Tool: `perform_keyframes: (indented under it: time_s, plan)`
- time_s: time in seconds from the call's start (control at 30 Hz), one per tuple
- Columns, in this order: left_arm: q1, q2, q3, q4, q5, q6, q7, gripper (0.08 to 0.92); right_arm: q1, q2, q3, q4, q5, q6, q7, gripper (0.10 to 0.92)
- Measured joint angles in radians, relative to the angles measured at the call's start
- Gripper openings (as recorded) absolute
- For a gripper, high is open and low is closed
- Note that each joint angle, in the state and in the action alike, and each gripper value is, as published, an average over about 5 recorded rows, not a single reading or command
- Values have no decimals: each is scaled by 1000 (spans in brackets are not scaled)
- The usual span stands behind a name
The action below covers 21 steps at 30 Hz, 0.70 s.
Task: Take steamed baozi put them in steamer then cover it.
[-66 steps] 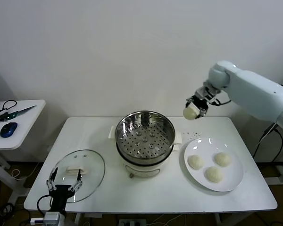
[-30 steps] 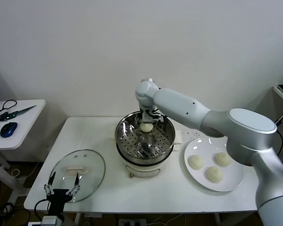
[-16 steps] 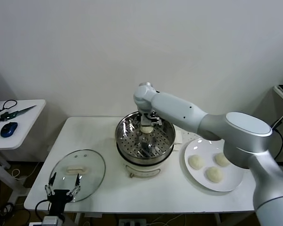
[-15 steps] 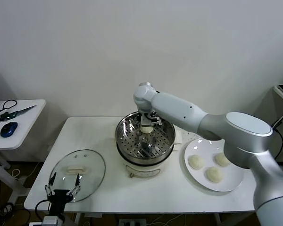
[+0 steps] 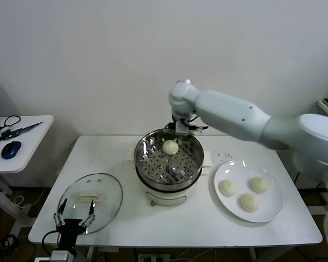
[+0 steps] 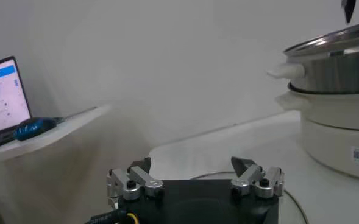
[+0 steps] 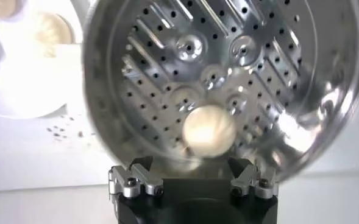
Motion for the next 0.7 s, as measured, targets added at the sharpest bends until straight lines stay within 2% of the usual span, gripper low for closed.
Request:
perform_keyframes:
  time_s: [0.23,0.37,0.53,0.7]
  plan:
    - [1,0,13,-6,5,0,0,823,95,-200,-130,113,302,-297,48,823]
    - [0,0,17,-7,8,0,0,823,96,-308,-161,146,427,-433,53,823]
    - [-1,2,18,-6,12,0,0,823,21,-408,-147,155,515,-543,53,823]
    - [3,3,15,-6,15,0,0,823,-110,-459,-71,133,539,-606,53,823]
